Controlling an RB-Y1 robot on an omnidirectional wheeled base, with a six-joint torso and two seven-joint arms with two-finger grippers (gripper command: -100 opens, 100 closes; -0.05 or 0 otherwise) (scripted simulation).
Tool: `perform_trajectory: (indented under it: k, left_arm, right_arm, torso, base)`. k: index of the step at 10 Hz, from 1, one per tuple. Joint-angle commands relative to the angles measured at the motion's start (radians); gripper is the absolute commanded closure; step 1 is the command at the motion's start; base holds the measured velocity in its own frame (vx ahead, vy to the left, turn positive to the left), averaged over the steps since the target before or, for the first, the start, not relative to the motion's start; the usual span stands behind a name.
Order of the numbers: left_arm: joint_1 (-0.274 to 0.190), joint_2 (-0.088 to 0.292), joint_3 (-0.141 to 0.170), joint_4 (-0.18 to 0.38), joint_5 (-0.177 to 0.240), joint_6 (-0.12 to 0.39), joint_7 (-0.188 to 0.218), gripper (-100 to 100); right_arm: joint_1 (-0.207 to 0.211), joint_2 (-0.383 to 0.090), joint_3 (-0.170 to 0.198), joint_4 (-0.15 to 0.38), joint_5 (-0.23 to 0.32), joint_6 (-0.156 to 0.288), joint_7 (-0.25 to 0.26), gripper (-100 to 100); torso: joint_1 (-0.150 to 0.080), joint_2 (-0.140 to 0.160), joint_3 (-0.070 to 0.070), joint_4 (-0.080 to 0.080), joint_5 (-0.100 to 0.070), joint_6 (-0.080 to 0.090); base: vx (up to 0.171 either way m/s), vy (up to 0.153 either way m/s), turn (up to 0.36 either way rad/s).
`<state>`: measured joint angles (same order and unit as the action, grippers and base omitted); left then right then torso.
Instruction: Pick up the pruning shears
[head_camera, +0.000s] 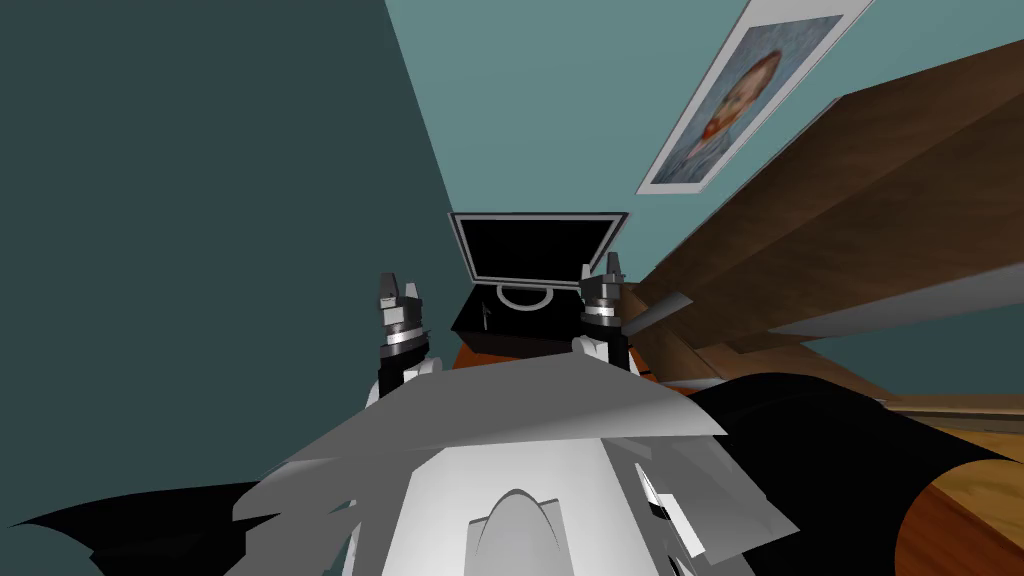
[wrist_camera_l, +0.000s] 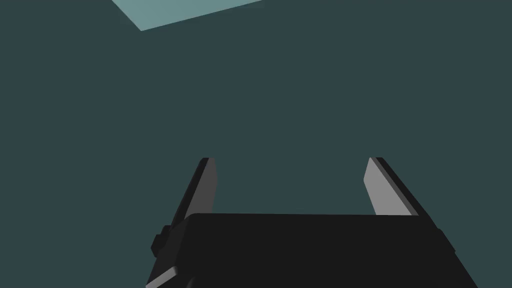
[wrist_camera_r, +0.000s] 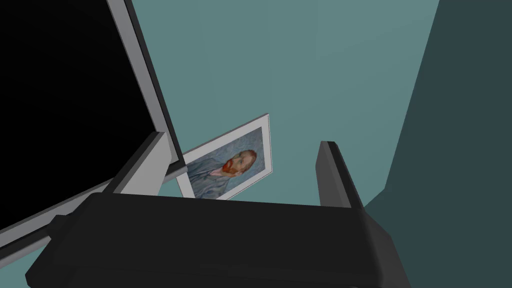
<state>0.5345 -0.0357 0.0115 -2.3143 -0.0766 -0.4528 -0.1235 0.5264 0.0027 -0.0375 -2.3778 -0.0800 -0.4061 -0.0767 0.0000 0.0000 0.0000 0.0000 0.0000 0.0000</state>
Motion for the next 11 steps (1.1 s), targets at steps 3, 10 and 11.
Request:
perform_trajectory:
  k: [3,10,11]
  left_arm:
    - [-0.022,0.076,-0.004,0.067,-0.026,0.005,-0.03,-100]
    - [-0.074,0.142,-0.013,0.226,-0.087,0.016,-0.104,-100]
    - [-0.074,0.142,-0.013,0.228,-0.087,0.016,-0.104,-100]
  right_arm:
    - [0.0,0.0,0.0,0.0,0.0,0.0,0.0,0]
    - [0.0,0.0,0.0,0.0,0.0,0.0,0.0,0]
    - [0.0,0.0,0.0,0.0,0.0,0.0,0.0,0]
  torso:
    - [0.0,0.0,0.0,0.0,0.0,0.0]
    - [0.0,-0.001,-0.001,0.0,0.0,0.0]
    - [0.0,-0.001,-0.001,0.0,0.0,0.0]
  base:
    - [0.007,-0.004,-0.036]
    - [0.01,-0.005,-0.042]
    - [0.01,0.0,-0.013]
